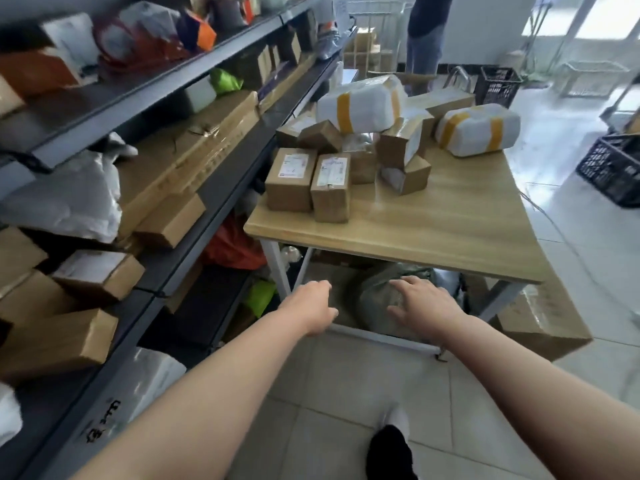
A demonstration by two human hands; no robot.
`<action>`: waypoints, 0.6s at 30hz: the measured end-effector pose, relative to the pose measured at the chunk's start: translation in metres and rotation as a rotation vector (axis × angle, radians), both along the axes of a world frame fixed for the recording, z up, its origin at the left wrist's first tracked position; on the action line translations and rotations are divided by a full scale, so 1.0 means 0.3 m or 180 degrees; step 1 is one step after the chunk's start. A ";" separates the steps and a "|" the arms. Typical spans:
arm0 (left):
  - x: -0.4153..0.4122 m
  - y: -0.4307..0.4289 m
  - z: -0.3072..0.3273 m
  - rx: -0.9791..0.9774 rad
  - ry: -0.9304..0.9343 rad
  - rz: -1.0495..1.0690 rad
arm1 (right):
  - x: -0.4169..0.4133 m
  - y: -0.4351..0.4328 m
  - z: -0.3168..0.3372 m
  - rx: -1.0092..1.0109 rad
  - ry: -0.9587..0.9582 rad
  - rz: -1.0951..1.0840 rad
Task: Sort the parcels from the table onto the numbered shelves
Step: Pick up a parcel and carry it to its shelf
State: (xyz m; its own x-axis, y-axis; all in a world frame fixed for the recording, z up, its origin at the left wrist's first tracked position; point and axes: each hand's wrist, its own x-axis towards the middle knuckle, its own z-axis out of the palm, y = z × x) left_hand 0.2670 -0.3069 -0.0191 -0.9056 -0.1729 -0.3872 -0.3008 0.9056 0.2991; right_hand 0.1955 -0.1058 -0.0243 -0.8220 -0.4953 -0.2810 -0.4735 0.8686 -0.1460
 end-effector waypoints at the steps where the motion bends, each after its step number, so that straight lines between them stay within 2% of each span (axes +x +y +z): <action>1: -0.046 -0.004 -0.002 0.0016 0.0017 -0.0029 | -0.045 -0.006 -0.005 -0.0022 -0.0025 -0.0022; 11: -0.498 -0.097 0.045 -0.0162 -0.0055 0.0270 | -0.567 -0.128 0.006 -0.0323 -0.0249 0.0159; 18: -0.665 -0.167 0.073 -0.0047 0.0426 0.0932 | -0.793 -0.241 0.022 -0.0562 -0.0237 0.0313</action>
State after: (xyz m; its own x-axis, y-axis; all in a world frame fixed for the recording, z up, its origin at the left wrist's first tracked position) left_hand 0.0674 -0.3571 0.0027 -0.8593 -0.4383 -0.2635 -0.5080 0.7910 0.3410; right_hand -0.0425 -0.1781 -0.0176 -0.7474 -0.6191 -0.2409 -0.5371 0.7765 -0.3294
